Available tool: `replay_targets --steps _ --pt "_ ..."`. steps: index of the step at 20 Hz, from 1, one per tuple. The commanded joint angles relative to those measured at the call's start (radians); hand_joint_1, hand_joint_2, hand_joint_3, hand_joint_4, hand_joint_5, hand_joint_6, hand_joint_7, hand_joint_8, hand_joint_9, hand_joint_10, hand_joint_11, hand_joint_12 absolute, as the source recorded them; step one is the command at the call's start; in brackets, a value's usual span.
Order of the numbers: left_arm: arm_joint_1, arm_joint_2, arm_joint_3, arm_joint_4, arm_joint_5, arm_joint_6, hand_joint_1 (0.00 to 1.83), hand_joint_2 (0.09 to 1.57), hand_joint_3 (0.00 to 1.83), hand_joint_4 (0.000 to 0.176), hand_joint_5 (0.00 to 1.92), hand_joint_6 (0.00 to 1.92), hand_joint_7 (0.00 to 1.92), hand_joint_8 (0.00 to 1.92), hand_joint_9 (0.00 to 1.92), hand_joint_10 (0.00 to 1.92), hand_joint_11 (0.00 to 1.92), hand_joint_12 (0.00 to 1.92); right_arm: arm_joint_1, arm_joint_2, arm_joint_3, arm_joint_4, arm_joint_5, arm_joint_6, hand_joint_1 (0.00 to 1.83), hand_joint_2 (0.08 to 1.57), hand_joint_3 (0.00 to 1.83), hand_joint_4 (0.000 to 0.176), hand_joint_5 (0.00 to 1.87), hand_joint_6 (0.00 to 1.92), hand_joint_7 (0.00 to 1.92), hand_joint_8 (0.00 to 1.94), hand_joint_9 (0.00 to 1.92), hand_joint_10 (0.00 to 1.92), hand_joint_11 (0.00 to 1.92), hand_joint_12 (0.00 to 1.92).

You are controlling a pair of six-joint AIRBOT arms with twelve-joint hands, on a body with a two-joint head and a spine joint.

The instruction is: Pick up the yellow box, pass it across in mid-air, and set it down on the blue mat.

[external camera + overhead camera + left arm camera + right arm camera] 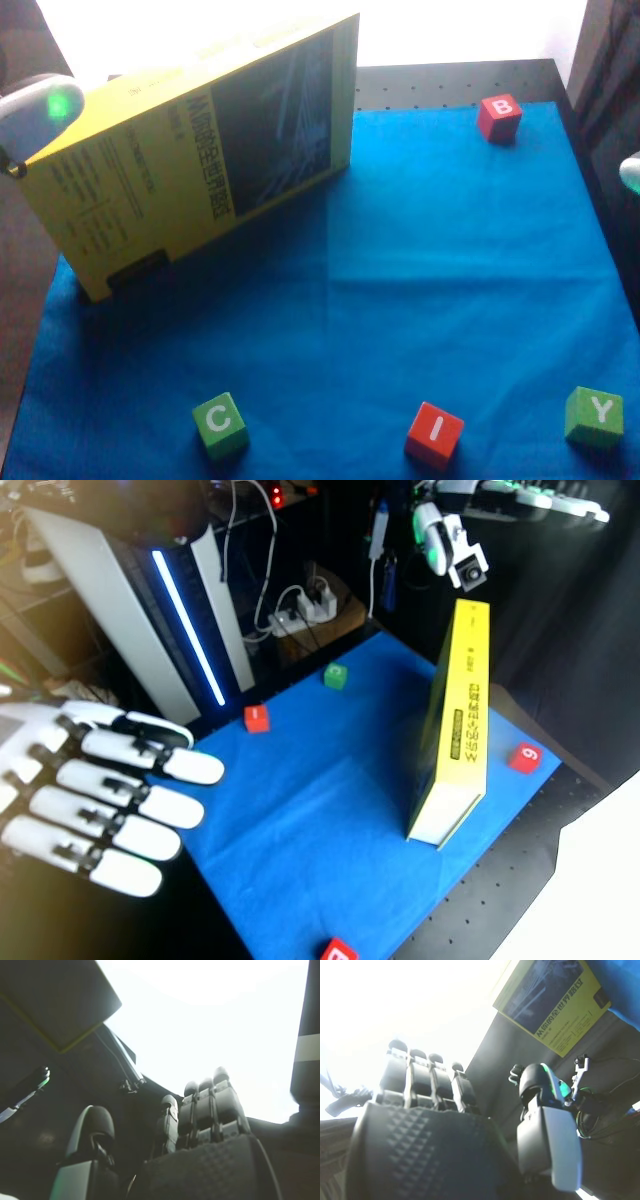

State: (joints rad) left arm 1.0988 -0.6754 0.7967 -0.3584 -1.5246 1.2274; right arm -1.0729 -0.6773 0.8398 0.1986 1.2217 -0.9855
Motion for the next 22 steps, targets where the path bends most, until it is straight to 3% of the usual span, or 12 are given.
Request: replay_targets --steps 1,2,3,6,7,9,10,14,17,18,20,22 --pt "-0.006 0.003 0.005 0.005 -0.108 -0.002 0.18 1.24 0.02 0.134 0.0 0.0 0.0 0.0 0.0 0.0 0.0 0.0 0.01 0.002 0.004 0.008 0.125 0.0 0.45 1.25 0.01 0.0 0.0 0.0 0.0 0.0 0.0 0.0 0.0 0.0" --pt "-0.006 0.0 0.005 0.004 -0.106 -0.002 0.2 1.24 0.02 0.124 0.0 0.0 0.0 0.0 0.0 0.0 0.0 0.0 0.009 0.0 0.004 0.009 0.125 0.0 0.44 1.25 0.01 0.0 0.0 0.0 0.0 0.0 0.0 0.0 0.0 0.0" --pt "-0.006 -0.003 0.005 0.004 -0.106 -0.002 0.22 1.22 0.0 0.142 0.0 0.0 0.0 0.0 0.0 0.0 0.0 0.0 0.009 0.0 0.004 0.01 0.125 -0.001 0.44 1.25 0.01 0.0 0.0 0.0 0.0 0.0 0.0 0.0 0.0 0.0" --pt "-0.006 -0.028 0.013 0.003 -0.096 -0.002 0.29 1.18 0.0 0.16 0.0 0.0 0.0 0.0 0.0 0.0 0.0 0.0 0.006 0.0 0.004 0.017 0.125 -0.002 0.41 1.26 0.01 0.0 0.0 0.0 0.0 0.0 0.0 0.0 0.0 0.0" --pt "-0.006 -0.036 0.016 -0.002 -0.088 -0.002 0.4 1.18 0.0 0.144 0.0 0.0 0.0 0.0 0.0 0.0 0.0 0.0 0.006 0.0 0.004 0.018 0.125 -0.002 0.4 1.26 0.01 0.0 0.0 0.0 0.0 0.0 0.0 0.0 0.0 0.0" --pt "-0.008 -0.068 0.034 -0.035 -0.044 -0.005 0.51 1.17 0.0 0.142 0.0 0.0 0.0 0.0 0.0 0.0 0.0 0.0 0.006 0.0 0.004 0.018 0.125 -0.002 0.37 1.26 0.0 0.005 0.0 0.0 0.0 0.0 0.0 0.0 0.0 0.0" --pt "-0.009 -0.08 0.045 -0.051 -0.021 -0.013 0.55 1.14 0.0 0.129 0.0 0.0 0.0 0.0 0.0 0.0 0.0 0.0 0.006 -0.001 0.004 0.018 0.125 -0.002 0.36 1.26 0.0 0.01 0.0 0.0 0.0 0.0 0.0 0.0 0.0 0.0" --pt "-0.034 -0.137 0.116 -0.107 0.09 -0.085 0.62 1.09 0.0 0.126 0.0 0.0 0.0 0.0 0.0 0.0 0.0 0.0 0.006 -0.006 0.004 0.023 0.125 -0.002 0.35 1.25 0.0 0.025 0.0 0.0 0.0 0.0 0.0 0.0 0.0 0.0" --pt "-0.074 -0.169 0.157 -0.12 0.174 -0.093 0.67 1.06 0.0 0.071 0.0 0.0 0.0 0.0 0.0 0.0 0.01 0.01 0.005 -0.011 0.005 0.024 0.125 -0.002 0.34 1.24 0.0 0.041 0.0 0.0 0.0 0.0 0.0 0.0 0.0 0.0" --pt "-0.077 -0.173 0.16 -0.122 0.18 -0.093 0.69 1.06 0.0 0.057 0.0 0.0 0.0 0.0 0.0 0.0 0.0 0.01 0.005 -0.011 0.005 0.024 0.125 -0.002 0.34 1.24 0.0 0.036 0.0 0.0 0.0 0.0 0.0 0.0 0.0 0.0" --pt "-0.08 -0.187 0.167 -0.126 0.186 -0.108 0.68 1.06 0.0 0.082 0.0 0.0 0.0 0.0 0.0 0.0 0.04 0.03 0.005 -0.013 0.005 0.024 0.125 -0.002 0.39 1.25 0.0 0.033 0.0 0.0 0.0 0.0 0.0 0.0 0.0 0.0" --pt "-0.083 -0.209 0.186 -0.117 0.218 -0.141 0.66 1.05 0.0 0.065 0.0 0.0 0.0 0.0 0.0 0.0 0.0 0.49 0.005 -0.016 0.005 0.024 0.125 -0.002 0.4 1.26 0.0 0.018 0.0 0.0 0.0 0.0 0.0 0.0 0.0 0.0"
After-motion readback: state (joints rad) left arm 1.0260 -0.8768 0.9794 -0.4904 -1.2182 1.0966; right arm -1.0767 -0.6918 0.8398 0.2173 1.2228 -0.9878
